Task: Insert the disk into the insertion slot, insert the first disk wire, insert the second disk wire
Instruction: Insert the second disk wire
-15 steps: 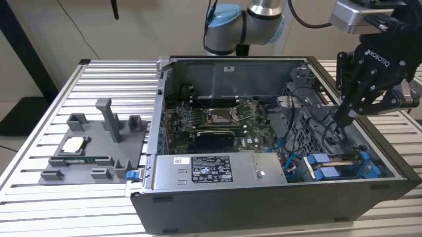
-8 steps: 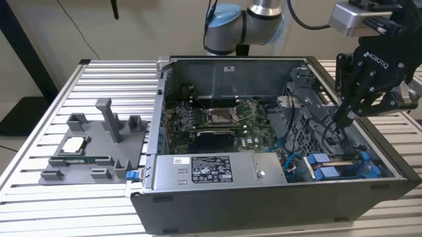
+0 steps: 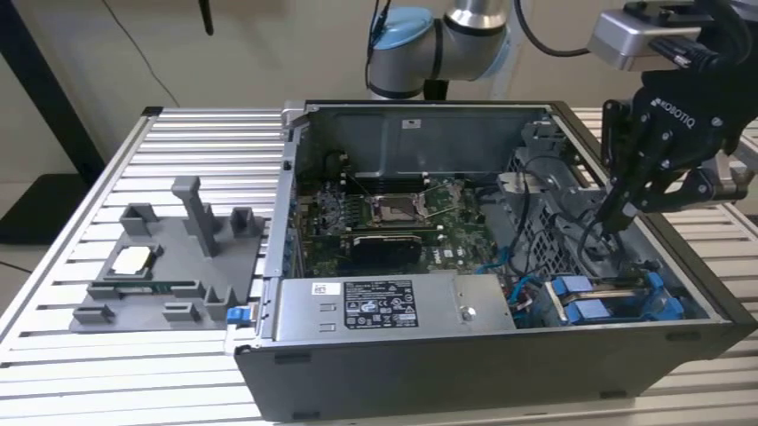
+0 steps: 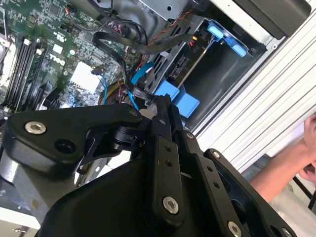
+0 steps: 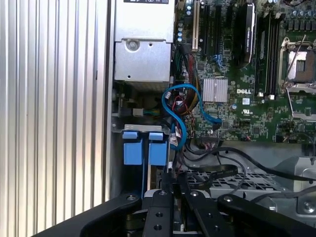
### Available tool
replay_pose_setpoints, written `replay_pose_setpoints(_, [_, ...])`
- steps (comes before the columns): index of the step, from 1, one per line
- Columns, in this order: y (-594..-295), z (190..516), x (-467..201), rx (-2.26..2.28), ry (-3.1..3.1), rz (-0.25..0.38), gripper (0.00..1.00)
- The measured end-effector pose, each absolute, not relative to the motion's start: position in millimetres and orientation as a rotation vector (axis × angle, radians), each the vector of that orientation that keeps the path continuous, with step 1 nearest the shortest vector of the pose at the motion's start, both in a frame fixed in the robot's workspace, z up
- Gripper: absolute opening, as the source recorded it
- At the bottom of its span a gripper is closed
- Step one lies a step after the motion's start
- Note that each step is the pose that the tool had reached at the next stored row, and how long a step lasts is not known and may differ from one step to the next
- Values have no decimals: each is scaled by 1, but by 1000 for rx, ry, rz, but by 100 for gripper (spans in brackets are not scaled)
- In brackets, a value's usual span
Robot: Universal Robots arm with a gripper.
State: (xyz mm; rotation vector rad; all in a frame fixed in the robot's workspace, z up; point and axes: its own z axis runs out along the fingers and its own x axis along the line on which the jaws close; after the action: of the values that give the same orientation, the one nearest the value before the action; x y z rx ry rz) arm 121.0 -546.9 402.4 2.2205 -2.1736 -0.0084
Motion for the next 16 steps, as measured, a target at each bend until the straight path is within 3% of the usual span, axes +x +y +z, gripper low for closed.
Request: replay_pose_setpoints(16, [-548, 380, 126, 2220, -2174, -8, 16])
